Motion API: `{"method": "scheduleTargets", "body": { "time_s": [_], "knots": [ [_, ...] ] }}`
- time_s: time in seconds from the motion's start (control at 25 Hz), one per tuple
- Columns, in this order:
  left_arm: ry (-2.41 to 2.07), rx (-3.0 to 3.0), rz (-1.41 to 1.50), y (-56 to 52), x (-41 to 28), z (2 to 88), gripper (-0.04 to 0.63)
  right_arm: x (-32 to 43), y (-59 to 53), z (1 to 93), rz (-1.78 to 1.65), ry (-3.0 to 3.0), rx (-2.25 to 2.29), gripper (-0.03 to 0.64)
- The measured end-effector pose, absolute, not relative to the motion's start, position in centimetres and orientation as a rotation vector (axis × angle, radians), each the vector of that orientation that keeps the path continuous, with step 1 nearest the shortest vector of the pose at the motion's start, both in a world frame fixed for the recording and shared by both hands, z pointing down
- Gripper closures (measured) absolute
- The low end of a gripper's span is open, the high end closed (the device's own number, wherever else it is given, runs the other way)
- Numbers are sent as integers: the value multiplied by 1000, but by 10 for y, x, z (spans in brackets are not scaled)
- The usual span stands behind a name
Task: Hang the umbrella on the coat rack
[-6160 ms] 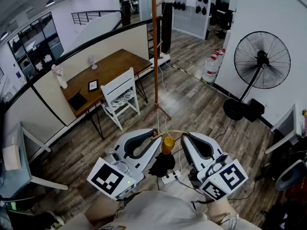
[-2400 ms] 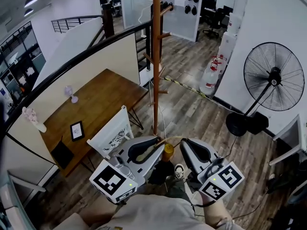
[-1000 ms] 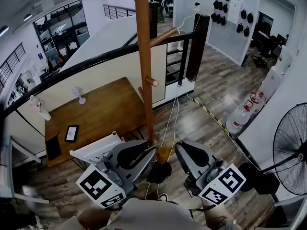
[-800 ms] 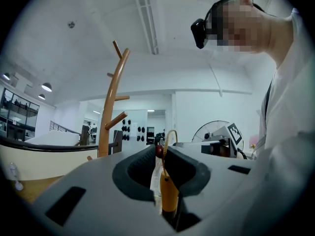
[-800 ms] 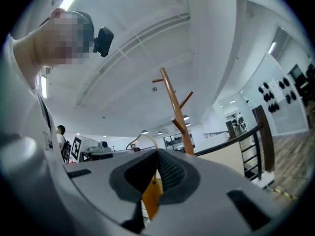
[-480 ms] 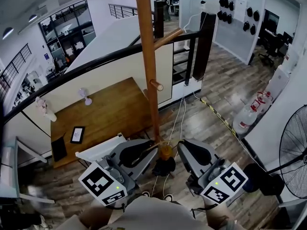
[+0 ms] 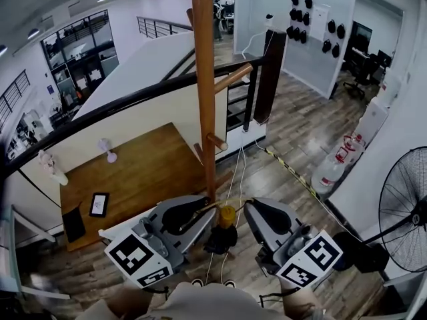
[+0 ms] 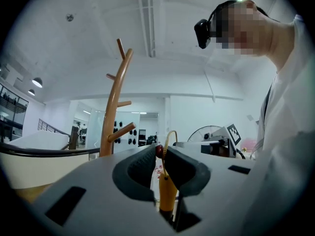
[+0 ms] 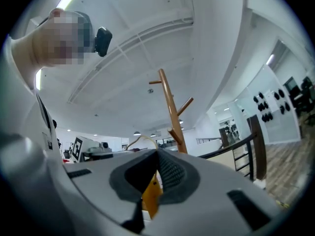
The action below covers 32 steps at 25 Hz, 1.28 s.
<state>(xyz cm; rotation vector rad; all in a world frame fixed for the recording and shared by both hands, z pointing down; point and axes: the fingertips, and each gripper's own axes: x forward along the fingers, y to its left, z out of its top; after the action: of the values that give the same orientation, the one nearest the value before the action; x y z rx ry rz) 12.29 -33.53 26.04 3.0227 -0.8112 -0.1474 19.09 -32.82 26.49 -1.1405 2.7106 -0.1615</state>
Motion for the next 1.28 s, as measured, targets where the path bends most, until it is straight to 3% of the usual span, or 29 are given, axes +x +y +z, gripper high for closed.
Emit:
{"method": "scheduleTargets", "body": {
  "time_s": [0.64,1.28],
  "knots": [
    [-702,3066,-320,-382,115,199,537,187,-373,198,81,2635,-1225,609],
    [-764,2974,-234,-426,114,219,537,179,-436,223,-50,2670,-1204,609]
  ]
}}
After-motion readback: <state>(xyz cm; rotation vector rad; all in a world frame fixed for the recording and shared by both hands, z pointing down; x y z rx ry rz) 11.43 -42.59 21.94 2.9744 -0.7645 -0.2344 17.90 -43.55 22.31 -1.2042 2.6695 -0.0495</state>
